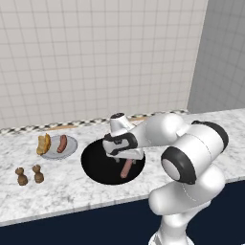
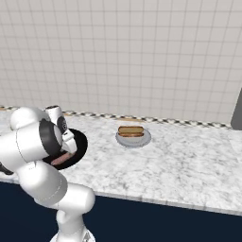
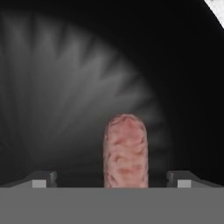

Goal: Place one bun and one sausage from the bowl on each plate.

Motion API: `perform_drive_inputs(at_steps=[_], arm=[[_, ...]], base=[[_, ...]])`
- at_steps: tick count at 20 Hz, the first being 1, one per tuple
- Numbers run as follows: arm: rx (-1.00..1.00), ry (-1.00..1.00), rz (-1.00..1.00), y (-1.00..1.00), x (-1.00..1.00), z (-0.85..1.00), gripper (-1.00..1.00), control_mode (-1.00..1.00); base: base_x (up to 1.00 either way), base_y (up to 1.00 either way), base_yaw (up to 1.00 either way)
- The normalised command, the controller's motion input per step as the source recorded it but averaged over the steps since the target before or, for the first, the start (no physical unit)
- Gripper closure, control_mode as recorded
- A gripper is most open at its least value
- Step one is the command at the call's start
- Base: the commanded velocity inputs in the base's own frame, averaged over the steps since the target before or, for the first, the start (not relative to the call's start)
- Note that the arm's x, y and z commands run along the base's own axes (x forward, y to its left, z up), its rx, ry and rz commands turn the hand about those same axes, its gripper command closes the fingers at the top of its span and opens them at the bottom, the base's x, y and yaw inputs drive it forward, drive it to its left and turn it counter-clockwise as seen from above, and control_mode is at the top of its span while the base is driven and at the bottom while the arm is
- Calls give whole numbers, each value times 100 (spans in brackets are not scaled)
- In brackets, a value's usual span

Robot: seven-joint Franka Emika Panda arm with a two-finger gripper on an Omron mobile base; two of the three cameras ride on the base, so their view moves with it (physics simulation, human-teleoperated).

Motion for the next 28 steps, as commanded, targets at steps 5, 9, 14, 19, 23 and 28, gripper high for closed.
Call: perform_drive_inputs(at_steps=[5, 9, 14, 19, 23, 28], arm=[[0, 0, 0, 0, 0, -10, -100, -100], [0, 0, 0, 0, 0, -10, -100, -100], [0, 0, 0, -1, 0, -7, 100, -100], [0, 0, 0, 0, 0, -1, 100, -100], [0, 0, 0, 0, 0, 0, 100, -100], [0, -2, -2, 0, -18, 39, 100, -100]], base=[[0, 0, 0], [0, 0, 0], [0, 0, 0], [0, 0, 0], [0, 0, 0], [0, 0, 0]])
